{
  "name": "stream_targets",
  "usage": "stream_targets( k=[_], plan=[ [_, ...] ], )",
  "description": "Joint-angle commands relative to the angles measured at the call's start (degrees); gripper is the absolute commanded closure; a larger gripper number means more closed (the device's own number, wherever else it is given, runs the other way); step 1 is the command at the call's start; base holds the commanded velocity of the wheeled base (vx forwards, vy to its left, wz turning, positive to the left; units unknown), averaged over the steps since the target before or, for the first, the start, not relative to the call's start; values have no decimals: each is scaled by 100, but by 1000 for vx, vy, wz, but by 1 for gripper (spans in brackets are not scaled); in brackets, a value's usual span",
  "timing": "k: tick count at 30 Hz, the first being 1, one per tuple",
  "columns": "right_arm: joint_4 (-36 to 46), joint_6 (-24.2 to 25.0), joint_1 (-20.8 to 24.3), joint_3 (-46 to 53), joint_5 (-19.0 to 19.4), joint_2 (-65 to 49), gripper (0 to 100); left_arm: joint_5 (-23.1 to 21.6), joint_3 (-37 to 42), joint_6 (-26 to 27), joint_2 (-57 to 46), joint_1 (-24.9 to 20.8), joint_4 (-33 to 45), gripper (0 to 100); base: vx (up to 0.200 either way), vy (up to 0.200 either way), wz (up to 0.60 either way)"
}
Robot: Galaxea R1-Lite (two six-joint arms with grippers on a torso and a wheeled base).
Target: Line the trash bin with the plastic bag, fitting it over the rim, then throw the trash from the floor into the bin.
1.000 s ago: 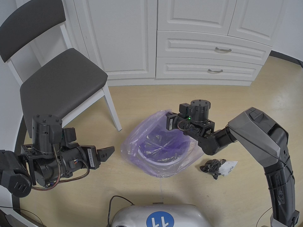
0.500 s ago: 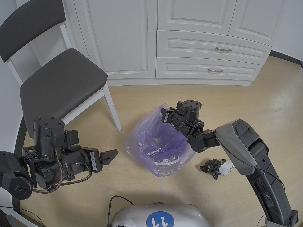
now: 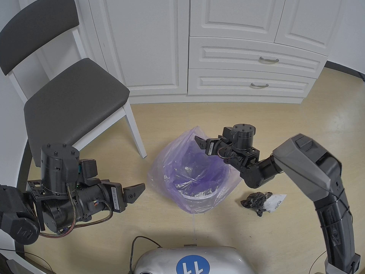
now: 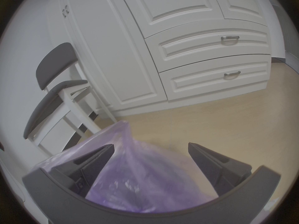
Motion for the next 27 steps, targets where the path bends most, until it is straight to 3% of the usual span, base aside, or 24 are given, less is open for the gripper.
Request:
stream_targets(
  k=[1, 8, 9, 14, 27],
  plan=[
    [151, -131, -51, 1522, 508, -1715, 0, 76, 57, 21, -72, -148, -1, 0, 0, 0, 0],
    [933, -139, -157, 1557, 508, -2102, 0, 76, 145, 56, -196, -148, -44, 0, 0, 0, 0],
    [1724, -157, -245, 1495, 499, -2365, 0, 67, 172, 48, -213, -148, -185, 0, 0, 0, 0],
    [2999, -403, -394, 1311, 420, -2787, 0, 49, 233, 48, -231, -112, -387, 0, 0, 0, 0],
    [3095, -429, -552, 2216, 306, -3552, 0, 23, 207, 39, -336, -121, -466, 0, 0, 0, 0]
  ],
)
